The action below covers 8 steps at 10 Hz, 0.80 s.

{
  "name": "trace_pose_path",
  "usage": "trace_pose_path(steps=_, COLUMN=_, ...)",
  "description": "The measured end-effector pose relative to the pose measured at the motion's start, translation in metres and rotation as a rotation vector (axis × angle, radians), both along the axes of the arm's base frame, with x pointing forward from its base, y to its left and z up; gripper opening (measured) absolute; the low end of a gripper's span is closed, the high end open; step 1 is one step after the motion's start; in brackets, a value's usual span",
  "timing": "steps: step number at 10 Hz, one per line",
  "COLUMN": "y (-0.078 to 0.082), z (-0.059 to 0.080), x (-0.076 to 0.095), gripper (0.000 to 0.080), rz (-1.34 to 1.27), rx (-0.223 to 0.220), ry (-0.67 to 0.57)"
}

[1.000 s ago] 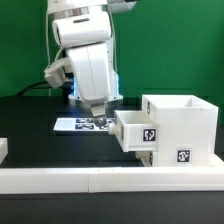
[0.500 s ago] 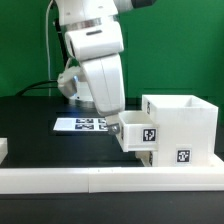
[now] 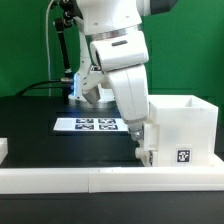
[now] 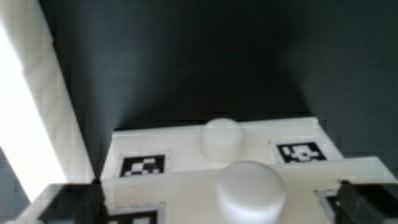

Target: Assemble drawer

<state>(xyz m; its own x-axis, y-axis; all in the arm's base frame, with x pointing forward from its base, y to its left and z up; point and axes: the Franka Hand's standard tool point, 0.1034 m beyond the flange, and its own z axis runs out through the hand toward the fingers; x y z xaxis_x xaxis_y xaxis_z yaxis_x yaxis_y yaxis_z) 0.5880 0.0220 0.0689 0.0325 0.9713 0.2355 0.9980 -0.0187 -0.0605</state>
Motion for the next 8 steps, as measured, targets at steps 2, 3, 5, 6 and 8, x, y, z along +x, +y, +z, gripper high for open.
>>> trace_pose_path(steps=2, y=0.009, z=0.000, x=0.000, gripper=0.0649, rz=-0.017, rx=0.001, ry=0.008)
trace_pose_path(steps=3, y=0.013, z=-0.001, x=-0.001, gripper=0.0649, rz=-0.020, rx=0.001, ry=0.011)
trace_pose_path(steps=5, y=0.013, z=0.000, x=-0.001, gripper=0.0649, rz=-0.026, rx=-0.003, ry=0.013)
trace_pose_path(steps=6, y=0.011, z=0.000, x=-0.001, gripper=0.0649, rz=-0.026, rx=-0.003, ry=0.017)
trace_pose_path(steps=8, y=-0.012, z=0.002, x=-0.001, gripper=0.0649, rz=-0.013, rx=-0.006, ry=0.038)
